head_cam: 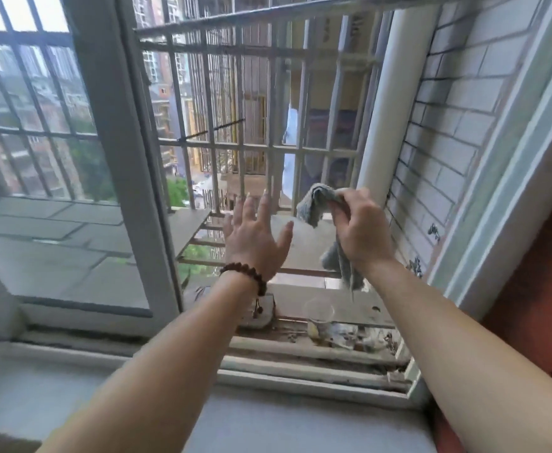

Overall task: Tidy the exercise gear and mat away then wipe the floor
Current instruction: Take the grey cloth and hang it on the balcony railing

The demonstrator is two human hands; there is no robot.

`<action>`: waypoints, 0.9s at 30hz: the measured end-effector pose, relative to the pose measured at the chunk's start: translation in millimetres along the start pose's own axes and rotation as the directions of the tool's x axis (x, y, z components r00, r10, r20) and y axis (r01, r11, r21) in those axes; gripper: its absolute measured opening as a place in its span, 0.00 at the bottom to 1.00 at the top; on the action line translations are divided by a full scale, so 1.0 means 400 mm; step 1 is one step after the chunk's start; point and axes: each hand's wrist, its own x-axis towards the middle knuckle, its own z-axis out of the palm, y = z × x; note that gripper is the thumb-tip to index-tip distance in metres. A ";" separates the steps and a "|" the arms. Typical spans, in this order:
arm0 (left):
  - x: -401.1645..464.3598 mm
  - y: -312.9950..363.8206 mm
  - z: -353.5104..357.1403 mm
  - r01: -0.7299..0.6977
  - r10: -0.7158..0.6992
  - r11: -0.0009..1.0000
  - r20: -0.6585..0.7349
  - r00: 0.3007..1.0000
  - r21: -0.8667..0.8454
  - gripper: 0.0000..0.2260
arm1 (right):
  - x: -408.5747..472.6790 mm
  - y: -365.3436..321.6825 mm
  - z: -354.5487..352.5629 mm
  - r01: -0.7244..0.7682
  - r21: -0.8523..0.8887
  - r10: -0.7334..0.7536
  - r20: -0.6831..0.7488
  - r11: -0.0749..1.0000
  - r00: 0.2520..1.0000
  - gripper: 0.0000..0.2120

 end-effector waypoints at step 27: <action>0.453 0.077 -0.049 -0.178 0.304 0.552 -0.002 0.953 -0.814 0.05 | 0.281 0.054 0.020 -0.146 -0.091 0.151 0.050 0.985 0.987 0.08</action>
